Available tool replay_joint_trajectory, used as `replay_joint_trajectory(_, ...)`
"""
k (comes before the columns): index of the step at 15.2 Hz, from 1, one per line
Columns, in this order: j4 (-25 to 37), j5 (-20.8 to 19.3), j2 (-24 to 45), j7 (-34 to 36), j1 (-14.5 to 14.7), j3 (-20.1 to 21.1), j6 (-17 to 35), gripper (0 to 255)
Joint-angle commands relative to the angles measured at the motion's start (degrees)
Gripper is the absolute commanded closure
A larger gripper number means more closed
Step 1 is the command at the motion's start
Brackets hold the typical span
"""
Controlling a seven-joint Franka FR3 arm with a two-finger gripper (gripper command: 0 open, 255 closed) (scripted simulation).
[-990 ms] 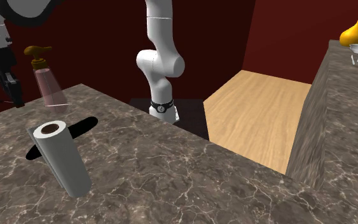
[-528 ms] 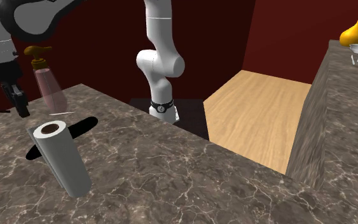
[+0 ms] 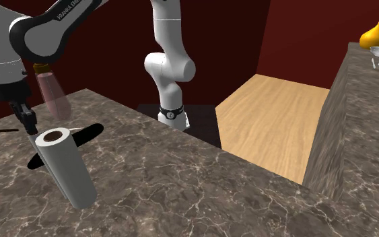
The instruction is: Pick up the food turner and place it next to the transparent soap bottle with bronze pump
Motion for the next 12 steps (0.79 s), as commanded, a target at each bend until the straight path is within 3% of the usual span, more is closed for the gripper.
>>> replay_joint_trajectory(1, -0.92, 0.24, 0.59, -0.24, -0.04, -0.06, 1.51, 255)
replay_joint_trajectory(12, -4.42, 2.11, 4.98, -1.64, -0.14, -0.06, 9.20, 255)
